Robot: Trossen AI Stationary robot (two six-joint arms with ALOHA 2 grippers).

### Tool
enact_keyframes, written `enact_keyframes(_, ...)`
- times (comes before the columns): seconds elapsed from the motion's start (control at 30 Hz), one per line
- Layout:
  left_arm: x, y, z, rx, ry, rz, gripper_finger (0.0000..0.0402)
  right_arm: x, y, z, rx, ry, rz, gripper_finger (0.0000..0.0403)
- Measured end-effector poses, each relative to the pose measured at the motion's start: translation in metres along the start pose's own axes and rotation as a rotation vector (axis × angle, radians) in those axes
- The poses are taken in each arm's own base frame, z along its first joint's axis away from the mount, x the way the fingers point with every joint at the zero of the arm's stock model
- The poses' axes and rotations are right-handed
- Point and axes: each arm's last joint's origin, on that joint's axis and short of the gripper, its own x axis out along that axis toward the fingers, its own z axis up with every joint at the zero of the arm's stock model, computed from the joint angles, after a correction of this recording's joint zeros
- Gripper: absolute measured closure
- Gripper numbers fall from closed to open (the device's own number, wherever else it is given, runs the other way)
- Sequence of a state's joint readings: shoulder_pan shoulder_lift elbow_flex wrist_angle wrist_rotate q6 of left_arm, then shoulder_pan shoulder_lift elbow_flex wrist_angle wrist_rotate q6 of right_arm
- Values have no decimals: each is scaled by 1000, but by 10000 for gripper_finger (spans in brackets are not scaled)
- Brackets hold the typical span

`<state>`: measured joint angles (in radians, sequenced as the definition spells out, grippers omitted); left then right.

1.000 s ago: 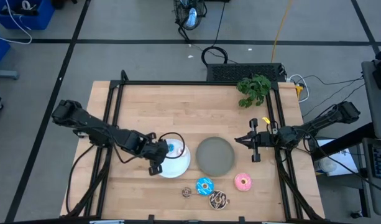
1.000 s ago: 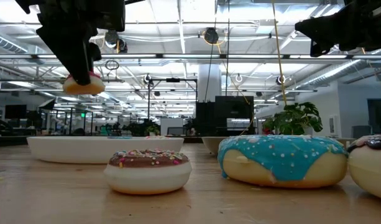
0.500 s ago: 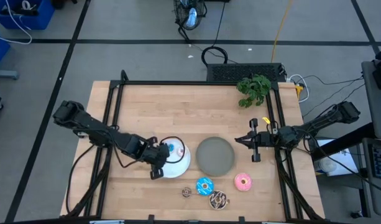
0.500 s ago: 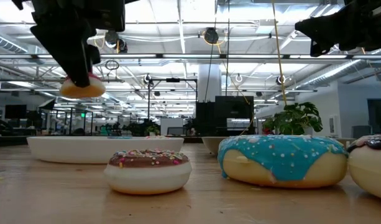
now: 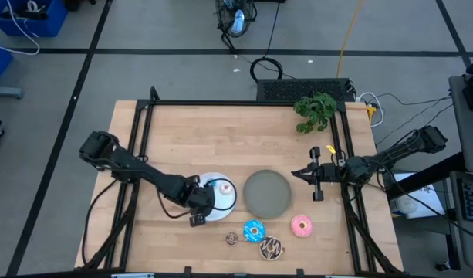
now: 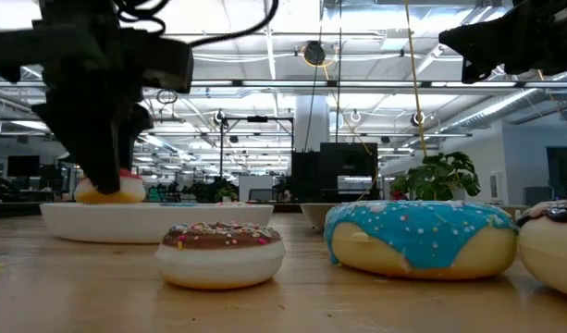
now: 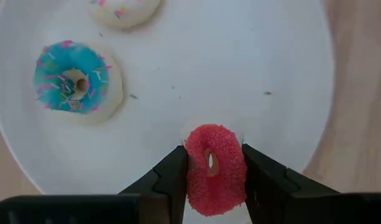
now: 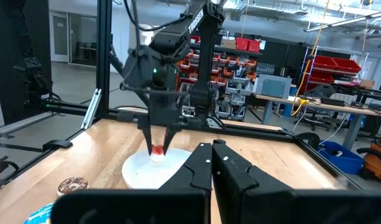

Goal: Pick & Place donuts
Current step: Put the small orange donut on the white plate

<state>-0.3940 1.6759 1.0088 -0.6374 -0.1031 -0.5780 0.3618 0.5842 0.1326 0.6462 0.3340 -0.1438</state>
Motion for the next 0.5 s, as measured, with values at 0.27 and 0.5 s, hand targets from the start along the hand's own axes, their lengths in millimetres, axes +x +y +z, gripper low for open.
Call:
enact_keyframes(0.27,13,6,3,0,33,30,268,0,0,0,-1,0,0,403)
enact_keyframes(0.5,12,8,4,-14,33,24,268,0,0,0,-2,0,0,403)
